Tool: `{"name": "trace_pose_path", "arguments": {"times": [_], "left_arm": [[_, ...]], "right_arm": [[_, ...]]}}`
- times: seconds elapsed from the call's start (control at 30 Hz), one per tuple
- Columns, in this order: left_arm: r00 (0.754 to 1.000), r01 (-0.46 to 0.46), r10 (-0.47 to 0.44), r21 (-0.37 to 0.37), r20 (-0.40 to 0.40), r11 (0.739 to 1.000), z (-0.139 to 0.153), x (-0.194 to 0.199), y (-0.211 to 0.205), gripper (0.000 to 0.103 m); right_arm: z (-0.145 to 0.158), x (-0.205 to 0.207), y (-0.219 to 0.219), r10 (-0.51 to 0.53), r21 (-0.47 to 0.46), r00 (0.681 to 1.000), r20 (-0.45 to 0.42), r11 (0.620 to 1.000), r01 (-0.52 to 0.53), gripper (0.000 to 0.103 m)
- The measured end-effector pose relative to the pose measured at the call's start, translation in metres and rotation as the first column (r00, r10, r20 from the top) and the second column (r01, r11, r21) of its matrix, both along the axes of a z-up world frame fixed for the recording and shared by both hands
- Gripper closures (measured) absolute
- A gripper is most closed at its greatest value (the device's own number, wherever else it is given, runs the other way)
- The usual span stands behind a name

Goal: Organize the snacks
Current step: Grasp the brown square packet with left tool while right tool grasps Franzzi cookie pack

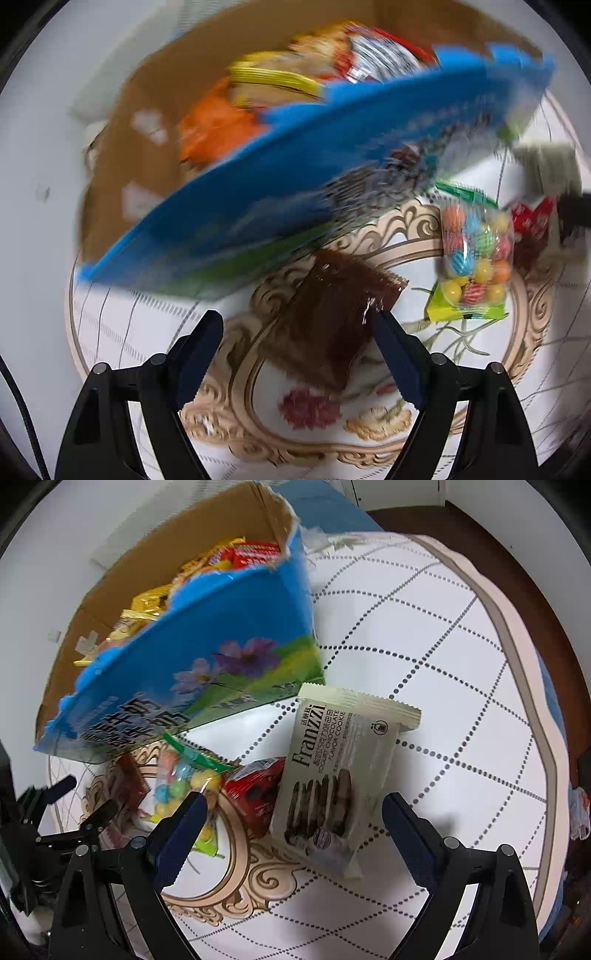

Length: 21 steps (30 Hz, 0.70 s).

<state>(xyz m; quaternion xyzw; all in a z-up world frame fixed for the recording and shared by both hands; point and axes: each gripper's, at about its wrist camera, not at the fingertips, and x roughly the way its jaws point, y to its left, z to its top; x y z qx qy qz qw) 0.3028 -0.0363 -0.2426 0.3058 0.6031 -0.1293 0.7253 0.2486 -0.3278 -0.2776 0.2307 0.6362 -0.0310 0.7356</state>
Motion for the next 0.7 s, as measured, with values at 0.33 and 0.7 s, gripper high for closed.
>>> {"name": "trace_pose_path", "arguments": {"times": [0.33,0.7], "left_arm": [[0.997,0.041,-0.041,-0.007,-0.072,0.999,-0.025,0.000,-0.023,0.053],[0.844,-0.519,0.456,-0.211,-0.282,0.829,-0.029,-0.048,0.056,0.054]], "right_arm": [[-0.021,0.014,0.002,0.021,-0.001,0.999,-0.025,1.000,-0.021,0.027],[-0.014,-0.035,0.033,0.177,-0.029,0.983,-0.041,0.984,-0.178,0.035]]}}
